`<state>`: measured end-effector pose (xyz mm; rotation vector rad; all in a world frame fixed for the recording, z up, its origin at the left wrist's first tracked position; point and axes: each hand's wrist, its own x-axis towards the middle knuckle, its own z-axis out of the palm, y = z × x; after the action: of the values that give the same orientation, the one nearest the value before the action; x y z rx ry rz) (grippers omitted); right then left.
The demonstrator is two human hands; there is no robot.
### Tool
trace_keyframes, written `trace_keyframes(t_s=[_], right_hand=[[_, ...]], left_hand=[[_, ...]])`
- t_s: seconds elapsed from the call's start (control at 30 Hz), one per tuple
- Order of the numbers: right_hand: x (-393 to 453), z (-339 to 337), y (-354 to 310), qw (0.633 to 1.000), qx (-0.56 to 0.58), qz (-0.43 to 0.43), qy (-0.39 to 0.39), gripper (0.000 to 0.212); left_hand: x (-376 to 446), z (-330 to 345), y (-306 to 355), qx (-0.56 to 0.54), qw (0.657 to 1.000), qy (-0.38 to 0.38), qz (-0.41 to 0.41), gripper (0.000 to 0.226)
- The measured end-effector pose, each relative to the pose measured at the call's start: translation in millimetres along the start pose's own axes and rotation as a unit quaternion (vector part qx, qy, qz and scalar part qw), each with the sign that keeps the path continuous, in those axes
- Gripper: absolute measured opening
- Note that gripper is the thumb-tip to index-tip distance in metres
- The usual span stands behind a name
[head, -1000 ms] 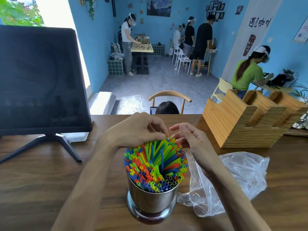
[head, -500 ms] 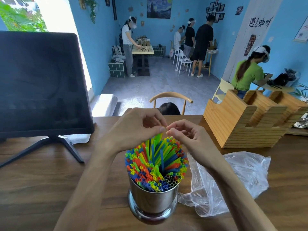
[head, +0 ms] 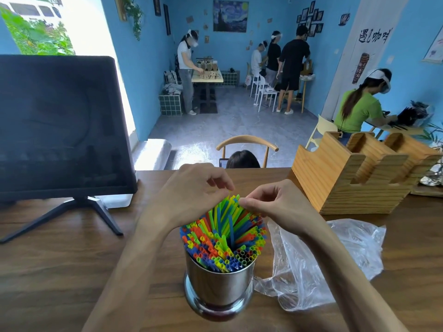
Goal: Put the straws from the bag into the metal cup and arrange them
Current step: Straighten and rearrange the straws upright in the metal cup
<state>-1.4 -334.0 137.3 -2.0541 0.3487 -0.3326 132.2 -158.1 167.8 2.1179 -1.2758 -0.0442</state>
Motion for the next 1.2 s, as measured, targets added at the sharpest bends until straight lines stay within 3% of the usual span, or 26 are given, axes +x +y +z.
trace_keyframes(t_s=[0.23, 0.5, 0.7, 0.87, 0.93, 1.03, 1.13, 1.2], right_hand=[[5.4, -10.0, -23.2, 0.991, -0.106, -0.075, 0.045, 0.002], [-2.3, -24.8, -69.9, 0.965, -0.087, -0.204, 0.141, 0.009], [-12.6, -53.9, -91.3, 0.934, -0.007, -0.288, 0.212, 0.019], [-13.1, -68.8, -84.6, 0.900, 0.104, -0.302, 0.298, 0.014], [-13.6, -64.3, -73.7, 0.899, 0.148, -0.277, 0.305, 0.014], [-20.4, -48.6, -52.9, 0.912, 0.204, -0.228, 0.272, 0.014], [-34.1, -24.3, -32.4, 0.938, 0.206, -0.184, 0.208, 0.017], [-43.8, -7.1, -22.4, 0.958, 0.180, -0.160, 0.157, 0.017]], left_hand=[[-9.1, -2.1, 5.9, 0.001, 0.999, 0.042, -0.004, 0.011], [-8.4, 2.9, 17.6, -0.001, 0.999, 0.032, 0.026, 0.021], [-13.8, -7.7, 24.9, -0.188, 0.982, -0.005, -0.025, 0.008], [-21.1, -14.5, 29.1, -0.327, 0.944, -0.029, -0.017, 0.021], [-24.7, -13.2, 28.3, -0.367, 0.930, 0.017, -0.029, 0.018], [-30.6, -14.7, 19.6, -0.473, 0.866, 0.143, -0.077, 0.018], [-35.5, -17.6, 16.5, -0.562, 0.795, 0.211, -0.088, 0.048], [-36.6, -17.3, 24.8, -0.581, 0.773, 0.247, -0.070, 0.040]])
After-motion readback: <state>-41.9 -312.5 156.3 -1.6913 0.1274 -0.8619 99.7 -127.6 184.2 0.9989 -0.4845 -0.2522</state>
